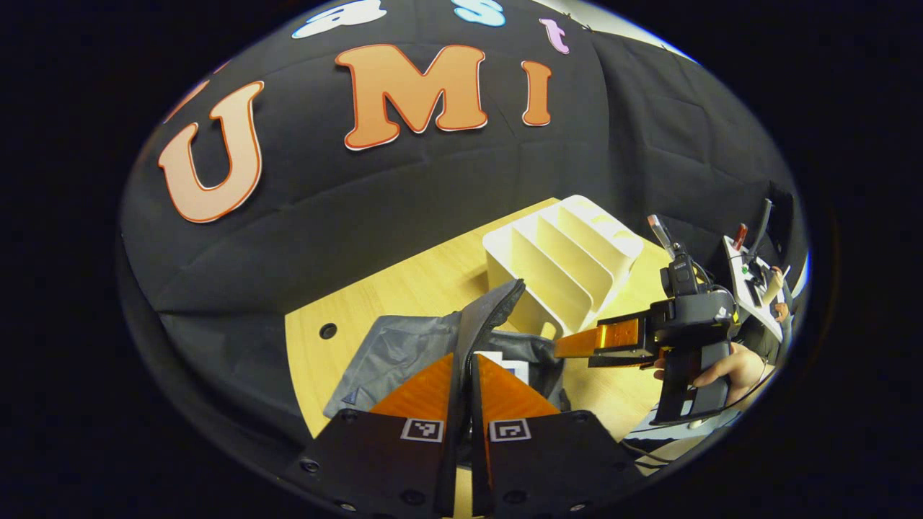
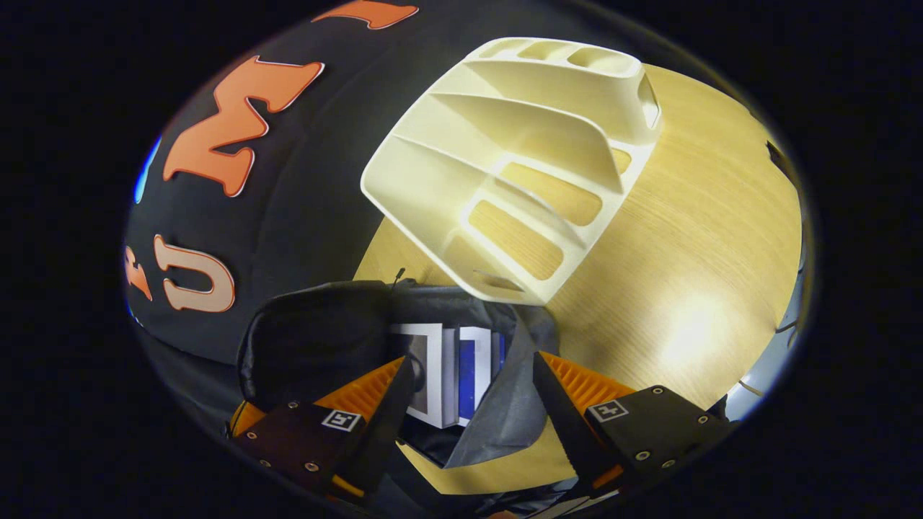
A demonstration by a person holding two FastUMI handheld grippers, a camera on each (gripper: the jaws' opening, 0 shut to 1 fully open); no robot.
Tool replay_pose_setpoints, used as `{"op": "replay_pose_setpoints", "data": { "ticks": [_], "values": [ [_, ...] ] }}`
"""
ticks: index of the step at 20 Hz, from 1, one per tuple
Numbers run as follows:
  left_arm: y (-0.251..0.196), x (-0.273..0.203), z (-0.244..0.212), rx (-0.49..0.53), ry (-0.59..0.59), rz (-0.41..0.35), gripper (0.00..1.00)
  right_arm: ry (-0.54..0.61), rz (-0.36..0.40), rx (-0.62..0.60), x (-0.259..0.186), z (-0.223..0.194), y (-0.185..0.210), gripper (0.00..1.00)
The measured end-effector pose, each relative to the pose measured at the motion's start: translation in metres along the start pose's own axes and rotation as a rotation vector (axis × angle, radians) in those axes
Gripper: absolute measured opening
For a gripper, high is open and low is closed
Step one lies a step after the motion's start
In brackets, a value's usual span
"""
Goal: Open the schoolbag, grab two books from the bookshelf and put them into the schoolbag.
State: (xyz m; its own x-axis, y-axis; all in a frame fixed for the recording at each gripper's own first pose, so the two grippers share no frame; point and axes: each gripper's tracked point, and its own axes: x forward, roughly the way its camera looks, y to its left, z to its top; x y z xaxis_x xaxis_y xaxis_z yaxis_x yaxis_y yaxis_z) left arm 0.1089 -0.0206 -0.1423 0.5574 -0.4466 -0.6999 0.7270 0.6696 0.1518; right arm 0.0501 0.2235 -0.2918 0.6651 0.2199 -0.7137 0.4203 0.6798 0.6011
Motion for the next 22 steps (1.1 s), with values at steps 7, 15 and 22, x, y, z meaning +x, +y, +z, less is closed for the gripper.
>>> {"op": "replay_pose_setpoints", "data": {
  "ticks": [7, 15, 22],
  "values": [
    [-0.055, 0.013, -0.026, -0.066, 0.033, -0.087, 0.7, -0.034, -0.067, -0.084, -0.039, 0.034, -0.048, 0.98],
    [-0.051, 0.024, -0.023, -0.221, -0.046, 0.015, 1.0, -0.162, -0.093, -0.398, -0.094, 0.103, -0.041, 0.98],
    [-0.017, 0.006, 0.025, -0.311, -0.264, 0.155, 0.98, -0.378, -0.024, -0.57, -0.136, 0.155, 0.013, 0.98]
  ]
}}
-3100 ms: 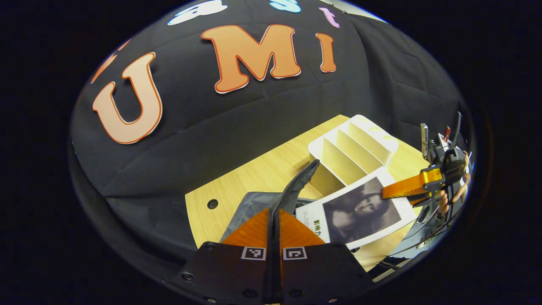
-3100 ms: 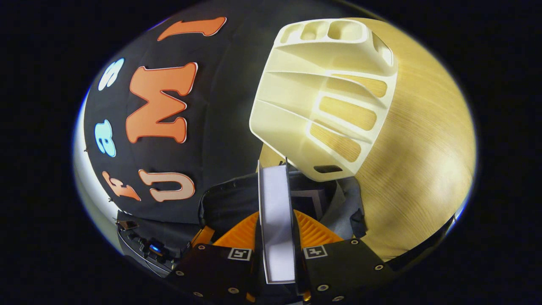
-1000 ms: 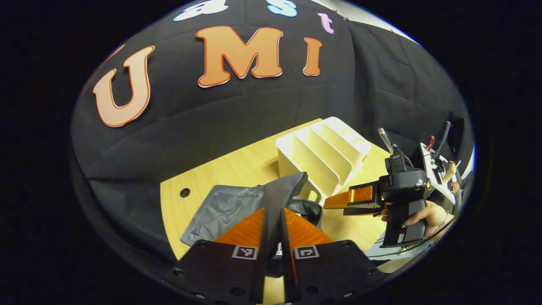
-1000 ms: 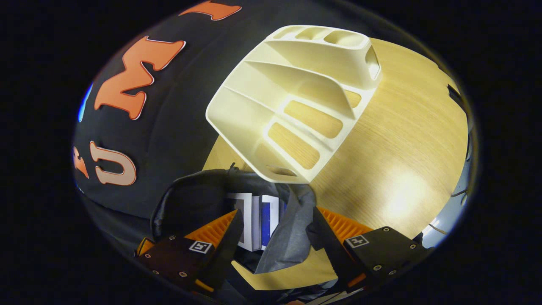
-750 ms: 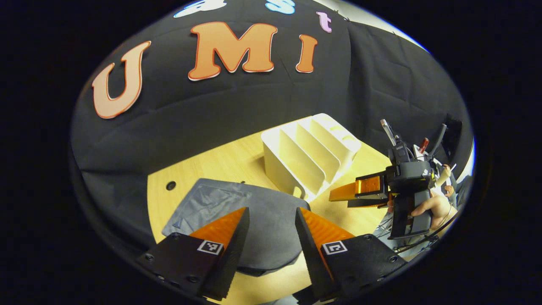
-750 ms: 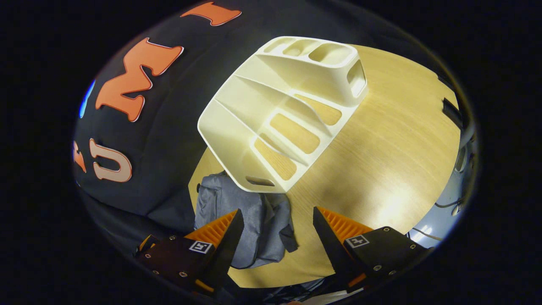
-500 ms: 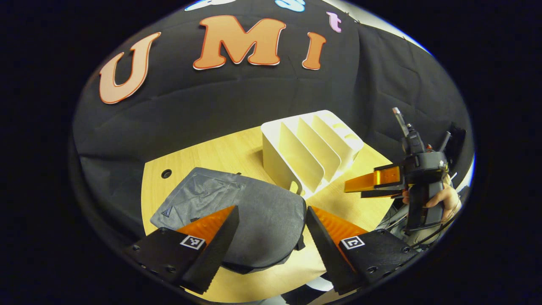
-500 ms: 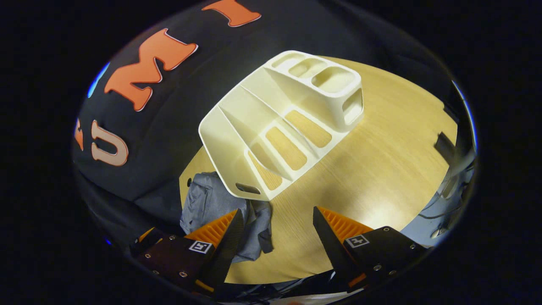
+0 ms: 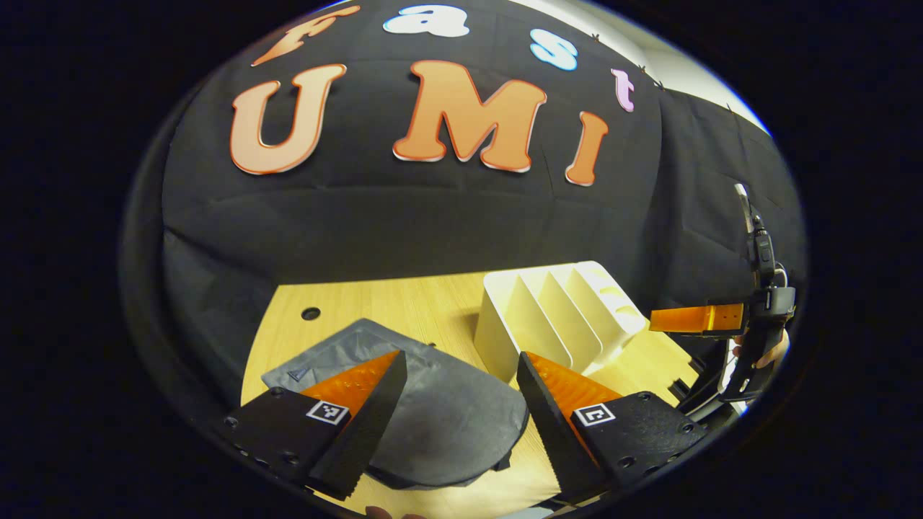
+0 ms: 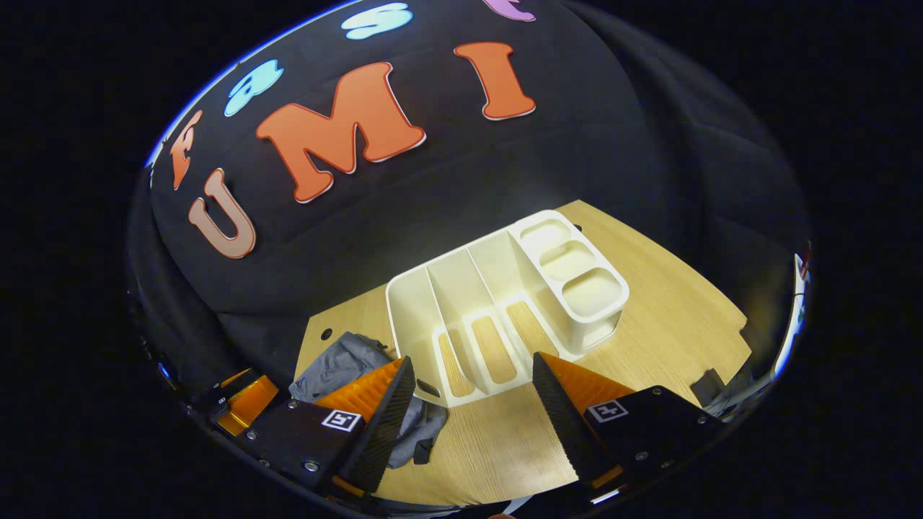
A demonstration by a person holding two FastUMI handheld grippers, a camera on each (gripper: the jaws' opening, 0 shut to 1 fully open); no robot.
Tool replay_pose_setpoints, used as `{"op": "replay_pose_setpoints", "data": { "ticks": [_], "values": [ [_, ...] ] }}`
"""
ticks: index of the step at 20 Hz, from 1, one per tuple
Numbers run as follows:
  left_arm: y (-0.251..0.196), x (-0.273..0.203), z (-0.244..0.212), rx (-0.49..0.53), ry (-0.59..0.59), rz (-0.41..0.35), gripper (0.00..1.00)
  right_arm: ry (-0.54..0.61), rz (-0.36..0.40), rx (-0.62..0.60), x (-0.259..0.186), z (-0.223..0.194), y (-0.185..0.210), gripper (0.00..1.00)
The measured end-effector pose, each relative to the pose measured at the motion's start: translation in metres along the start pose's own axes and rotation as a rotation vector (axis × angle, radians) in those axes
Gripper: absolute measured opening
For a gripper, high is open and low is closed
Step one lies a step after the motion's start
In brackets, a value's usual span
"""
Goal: Open the schoolbag, grab two books from the bookshelf and put them into the schoolbag.
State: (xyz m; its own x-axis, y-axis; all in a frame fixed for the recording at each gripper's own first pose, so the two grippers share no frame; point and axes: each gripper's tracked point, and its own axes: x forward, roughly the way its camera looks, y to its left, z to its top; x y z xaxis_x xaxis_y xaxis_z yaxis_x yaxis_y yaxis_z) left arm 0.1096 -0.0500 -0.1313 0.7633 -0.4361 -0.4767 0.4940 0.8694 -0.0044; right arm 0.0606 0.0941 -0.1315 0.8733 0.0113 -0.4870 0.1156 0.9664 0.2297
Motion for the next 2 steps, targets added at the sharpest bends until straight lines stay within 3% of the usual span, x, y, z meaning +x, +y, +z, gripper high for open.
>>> {"op": "replay_pose_setpoints", "data": {
  "ticks": [2],
  "values": [
    [0.008, 0.0, 0.014, -0.02, -0.075, 0.053, 0.97, -0.067, 0.007, -0.044, -0.007, 0.019, 0.0, 0.98]
  ]
}}
